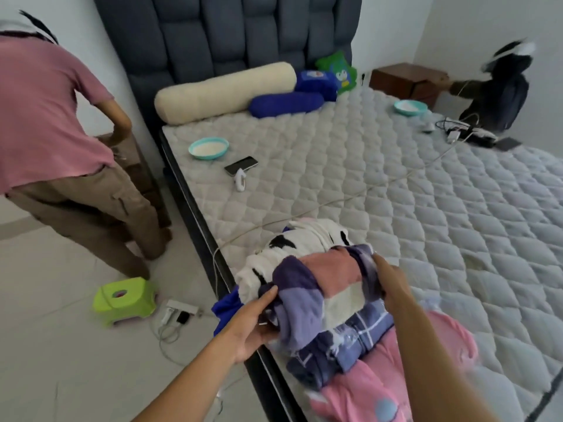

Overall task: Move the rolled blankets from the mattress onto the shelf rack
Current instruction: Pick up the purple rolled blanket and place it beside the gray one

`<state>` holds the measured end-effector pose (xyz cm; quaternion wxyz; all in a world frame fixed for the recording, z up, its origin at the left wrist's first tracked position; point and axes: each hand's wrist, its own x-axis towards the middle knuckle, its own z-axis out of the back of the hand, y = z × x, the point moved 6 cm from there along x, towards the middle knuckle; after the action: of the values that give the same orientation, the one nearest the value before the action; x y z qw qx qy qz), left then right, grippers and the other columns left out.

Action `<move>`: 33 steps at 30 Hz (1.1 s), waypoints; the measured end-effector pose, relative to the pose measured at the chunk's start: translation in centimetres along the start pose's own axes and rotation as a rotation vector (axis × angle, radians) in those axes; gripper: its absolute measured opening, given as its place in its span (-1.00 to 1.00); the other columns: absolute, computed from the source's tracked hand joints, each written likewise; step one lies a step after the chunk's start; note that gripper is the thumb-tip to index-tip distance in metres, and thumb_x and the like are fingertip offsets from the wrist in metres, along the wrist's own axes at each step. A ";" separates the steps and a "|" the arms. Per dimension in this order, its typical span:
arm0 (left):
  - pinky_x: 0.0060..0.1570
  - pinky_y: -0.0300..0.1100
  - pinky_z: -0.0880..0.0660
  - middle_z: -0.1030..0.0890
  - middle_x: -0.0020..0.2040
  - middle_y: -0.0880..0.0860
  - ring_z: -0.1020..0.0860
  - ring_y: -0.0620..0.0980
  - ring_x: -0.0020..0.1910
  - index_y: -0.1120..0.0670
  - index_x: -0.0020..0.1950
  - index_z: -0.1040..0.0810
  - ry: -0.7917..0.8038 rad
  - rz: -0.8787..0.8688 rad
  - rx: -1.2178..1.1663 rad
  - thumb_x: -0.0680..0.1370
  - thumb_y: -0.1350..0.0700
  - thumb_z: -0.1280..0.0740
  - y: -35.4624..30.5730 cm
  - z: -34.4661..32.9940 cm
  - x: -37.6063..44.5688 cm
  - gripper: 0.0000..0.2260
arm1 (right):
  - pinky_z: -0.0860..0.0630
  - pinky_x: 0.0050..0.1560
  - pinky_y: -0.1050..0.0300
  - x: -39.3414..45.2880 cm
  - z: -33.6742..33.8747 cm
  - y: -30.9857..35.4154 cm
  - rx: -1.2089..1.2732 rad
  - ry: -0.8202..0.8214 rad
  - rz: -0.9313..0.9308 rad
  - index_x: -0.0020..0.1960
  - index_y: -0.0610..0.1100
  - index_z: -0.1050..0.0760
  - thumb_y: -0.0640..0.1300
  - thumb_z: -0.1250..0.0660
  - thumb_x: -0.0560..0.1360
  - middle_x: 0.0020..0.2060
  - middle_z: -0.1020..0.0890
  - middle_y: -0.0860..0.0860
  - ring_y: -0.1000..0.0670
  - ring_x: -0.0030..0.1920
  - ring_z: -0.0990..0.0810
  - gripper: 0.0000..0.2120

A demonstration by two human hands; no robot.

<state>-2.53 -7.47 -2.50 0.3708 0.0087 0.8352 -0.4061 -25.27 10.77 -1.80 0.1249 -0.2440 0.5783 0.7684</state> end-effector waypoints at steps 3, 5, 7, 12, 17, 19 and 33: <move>-0.02 -0.03 -0.53 -0.68 0.03 0.13 -0.59 0.08 -0.01 0.13 0.19 -0.60 0.004 -0.064 -0.048 0.33 -0.07 -0.43 -2.9 1.9 -1.9 -0.51 | -0.51 0.11 -0.10 -3.8 -2.0 3.6 -0.041 -0.018 0.143 0.21 -0.29 -0.47 0.21 -0.31 0.39 0.07 -0.60 -0.22 -0.21 0.08 -0.56 -0.37; -0.05 -0.03 -0.56 -0.68 0.04 0.11 -0.60 0.08 0.00 0.12 0.21 -0.57 -0.037 -0.100 -0.085 0.35 -0.08 -0.43 -4.8 4.4 -3.9 -0.51 | -0.49 0.18 -0.16 -7.3 -5.0 6.7 -0.111 0.022 0.268 0.23 -0.29 -0.47 0.24 -0.35 0.34 0.14 -0.59 -0.28 -0.24 0.11 -0.56 -0.30; -0.15 -0.04 -0.58 -0.66 0.02 0.12 -0.60 0.08 -0.04 0.10 0.16 -0.56 -0.093 -0.130 -0.096 0.45 -0.09 -0.36 -6.5 7.7 -6.5 -0.62 | -0.46 0.17 -0.18 -11.7 -8.4 9.8 -0.163 0.060 0.405 0.24 -0.39 -0.45 0.07 -0.38 0.44 0.17 -0.55 -0.37 -0.29 0.14 -0.55 -0.41; -0.17 0.11 -0.61 -0.68 -0.06 0.11 -0.60 0.16 -0.05 0.06 0.08 -0.57 -0.248 -0.220 -0.216 0.47 -0.23 -0.24 -9.6 18.3 -15.3 -0.59 | -0.50 -0.05 -0.11 -22.0 -20.3 14.2 -0.303 0.214 0.714 -0.08 -0.25 -0.52 0.02 -0.40 0.44 -0.13 -0.63 -0.24 -0.25 -0.02 -0.60 -0.68; 0.06 0.11 -0.57 -0.65 -0.02 0.14 -0.59 0.18 -0.01 0.06 0.06 -0.58 -0.468 -0.363 -0.269 0.51 -0.28 -0.21 -9.9 30.2 -25.6 -0.56 | -0.31 -0.14 0.13 -34.7 -35.6 13.5 -0.425 0.445 0.994 0.03 -0.26 -0.56 0.07 -0.42 0.42 -0.16 -0.56 -0.10 -0.07 -0.14 -0.49 -0.60; 0.10 -0.01 -0.55 -0.66 -0.06 0.20 -0.62 0.17 -0.03 0.20 -0.03 -0.62 -0.930 -0.520 -0.294 0.52 -0.04 -0.29 -10.1 37.2 -30.5 -0.69 | -0.33 -0.17 0.11 -40.8 -41.2 12.2 -0.412 0.563 1.106 0.01 -0.33 -0.55 0.02 -0.45 0.41 -0.18 -0.57 -0.17 -0.12 -0.14 -0.51 -0.59; -0.20 -0.14 -0.54 -0.69 -0.22 0.15 -0.66 0.14 -0.25 0.10 -0.14 -0.68 -1.201 -1.004 -0.678 0.59 -0.03 -0.17 2.1 60.8 -51.7 -0.65 | -0.30 -0.12 0.18 -81.8 -66.1 -3.0 -0.466 1.388 1.673 0.10 -0.11 -0.40 0.00 -0.39 0.46 -0.13 -0.48 0.01 0.00 -0.13 -0.43 -0.69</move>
<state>72.80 -32.89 4.44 0.5091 -0.6909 0.4783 -0.1862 60.84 -43.73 24.20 -0.8324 -0.1718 0.3466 0.3969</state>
